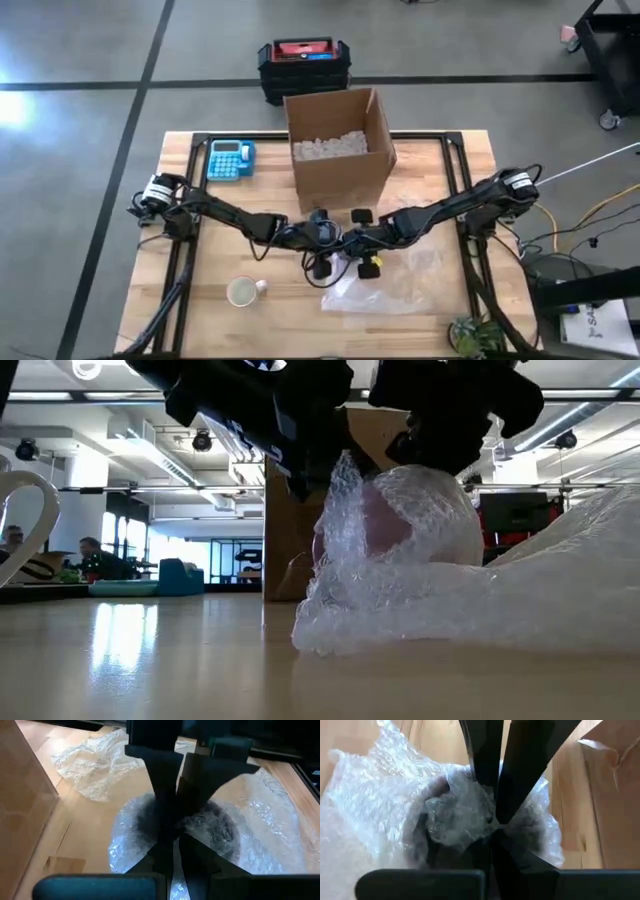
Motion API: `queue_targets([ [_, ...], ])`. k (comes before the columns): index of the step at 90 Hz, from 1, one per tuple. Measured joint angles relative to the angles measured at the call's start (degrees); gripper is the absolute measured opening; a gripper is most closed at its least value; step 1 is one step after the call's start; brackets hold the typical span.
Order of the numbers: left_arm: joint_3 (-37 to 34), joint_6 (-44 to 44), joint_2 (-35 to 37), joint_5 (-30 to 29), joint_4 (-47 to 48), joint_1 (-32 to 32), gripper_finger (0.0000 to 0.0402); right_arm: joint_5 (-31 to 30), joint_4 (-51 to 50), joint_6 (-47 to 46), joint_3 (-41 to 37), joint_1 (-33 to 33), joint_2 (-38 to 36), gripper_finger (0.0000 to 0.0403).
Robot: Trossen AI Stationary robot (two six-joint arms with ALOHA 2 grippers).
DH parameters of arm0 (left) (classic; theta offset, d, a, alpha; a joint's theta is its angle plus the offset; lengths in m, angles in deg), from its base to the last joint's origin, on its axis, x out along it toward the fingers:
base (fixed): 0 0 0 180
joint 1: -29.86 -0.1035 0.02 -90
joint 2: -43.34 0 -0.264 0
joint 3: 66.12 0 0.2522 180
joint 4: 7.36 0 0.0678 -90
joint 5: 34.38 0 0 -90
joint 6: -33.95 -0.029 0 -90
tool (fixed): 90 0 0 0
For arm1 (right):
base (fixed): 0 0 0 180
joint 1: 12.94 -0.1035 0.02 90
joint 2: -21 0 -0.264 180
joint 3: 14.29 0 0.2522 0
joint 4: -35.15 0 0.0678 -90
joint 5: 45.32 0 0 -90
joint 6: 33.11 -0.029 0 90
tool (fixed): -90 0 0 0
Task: Wrap mug
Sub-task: Wrap the purple mug with bubble wrap
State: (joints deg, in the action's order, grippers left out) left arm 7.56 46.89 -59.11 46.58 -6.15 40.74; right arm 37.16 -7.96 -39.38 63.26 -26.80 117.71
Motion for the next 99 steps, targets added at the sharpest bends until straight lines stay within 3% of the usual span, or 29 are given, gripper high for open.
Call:
queue_targets([
  [22,1.07,0.12,2.85,4.49,1.01,0.03,0.0021,0.31,0.75,0.44,1.96,0.06,0.48,0.0],
  [39,1.2,-0.01,-1.46,4.93,-0.98,0.07,0.0021,0.41,-0.11,1.11,2.79,0.1,0.54,0.0],
  [63,1.41,-0.26,-3.94,3.98,-1.62,-0.02,0.0021,0.15,-21.57,1.36,16.2,0.64,-2.81,0.0],
  [71,1.4,-0.25,-3.79,3.94,-1.55,-0.02,0.0021,-2.93,-26.49,0.35,17.16,1.0,-3.62,0.0],
  [82,1.33,-0.25,-3.77,3.91,-1.98,-0.02,0.0021,-7.62,-25.88,-0.65,13.94,1.53,-4.21,0.0],
  [99,1.31,-0.25,-3.68,3.78,-2.09,-0.02,0.0021,-7.93,-16.9,0.07,9.09,1.84,-2.5,0.0],
])
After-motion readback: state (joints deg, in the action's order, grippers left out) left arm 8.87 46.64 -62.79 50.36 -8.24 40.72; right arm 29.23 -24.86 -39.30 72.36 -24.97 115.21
